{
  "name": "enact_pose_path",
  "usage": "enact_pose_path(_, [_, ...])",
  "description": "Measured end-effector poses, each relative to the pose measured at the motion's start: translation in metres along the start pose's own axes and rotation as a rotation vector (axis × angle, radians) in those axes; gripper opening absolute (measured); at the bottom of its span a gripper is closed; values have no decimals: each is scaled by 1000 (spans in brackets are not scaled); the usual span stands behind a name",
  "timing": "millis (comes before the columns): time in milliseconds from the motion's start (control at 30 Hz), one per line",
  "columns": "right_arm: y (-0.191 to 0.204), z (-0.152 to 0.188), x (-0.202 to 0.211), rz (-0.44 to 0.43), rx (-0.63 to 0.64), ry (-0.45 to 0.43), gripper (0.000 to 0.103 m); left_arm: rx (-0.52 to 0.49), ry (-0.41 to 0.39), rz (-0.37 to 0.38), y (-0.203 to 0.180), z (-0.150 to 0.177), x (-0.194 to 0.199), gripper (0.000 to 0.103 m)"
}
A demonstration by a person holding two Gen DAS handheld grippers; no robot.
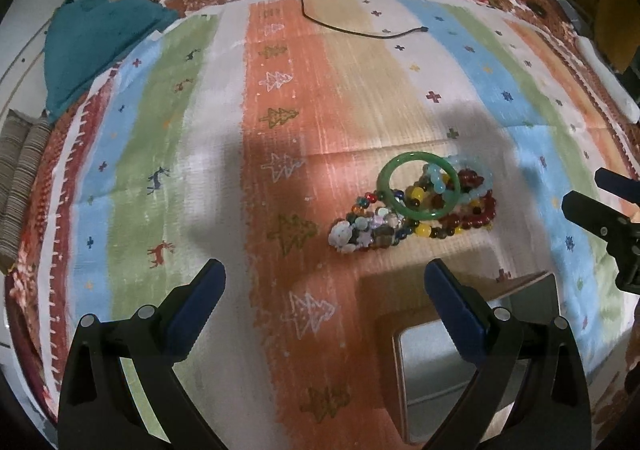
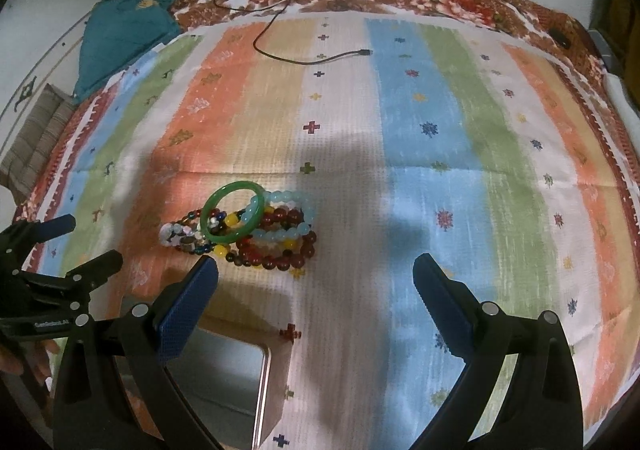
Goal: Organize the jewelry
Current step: 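Lower both open grippers over the bracelet pile, then grasp the white stone bracelet with the left gripper while the right grasps the light blue bracelet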
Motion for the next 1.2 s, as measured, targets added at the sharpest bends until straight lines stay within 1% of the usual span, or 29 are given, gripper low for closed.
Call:
enact_pose_path(167, [-2,-4,-18,14,-2,35,99,9,18,31,1,-4,-12,97])
enact_pose_path(433, [-3,-14,-34,22,-14,47,99,-1,47,39,-1,-7,-25,96])
enact_pose_path(500, [0,-15,-37,25,0,57,99,-14,62,33,-2,-6,-31,94])
enact_pose_path(567, [1,-17,-42,34,6,61,98,-24,78,31,-2,-5,-36,88])
enact_pose_path(633, [-1,-18,-48,37,3,75,93,-32,94,36,-3,-4,-41,86])
enact_pose_path(667, [-2,-18,-52,35,-3,86,86,-34,97,34,-3,-5,-44,86])
enact_pose_path(700, [-3,-18,-55,33,-9,97,81,-34,100,37,-2,-5,-45,85])
enact_pose_path(900, [-7,-19,-69,37,-17,119,81,-28,115,60,-2,-8,-53,77])
enact_pose_path(967, [-7,-20,-73,32,-19,127,80,-35,128,59,-3,-6,-59,72])
enact_pose_path(1067, [-6,-22,-80,29,-15,138,73,-43,142,62,-4,-5,-64,64])
enact_pose_path(1133, [-4,-23,-85,34,-9,149,68,-46,143,64,-4,-5,-65,62])
enact_pose_path(1200, [-4,-23,-88,35,-6,152,64,-50,144,67,-4,-5,-67,58])
Point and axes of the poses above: each gripper's, at about its wrist camera, not at the fingertips, and x roughly against the way its jaws point, y to its left, z to its underside, the point moved 8 cm from there along -x, roughly the way its jaws point
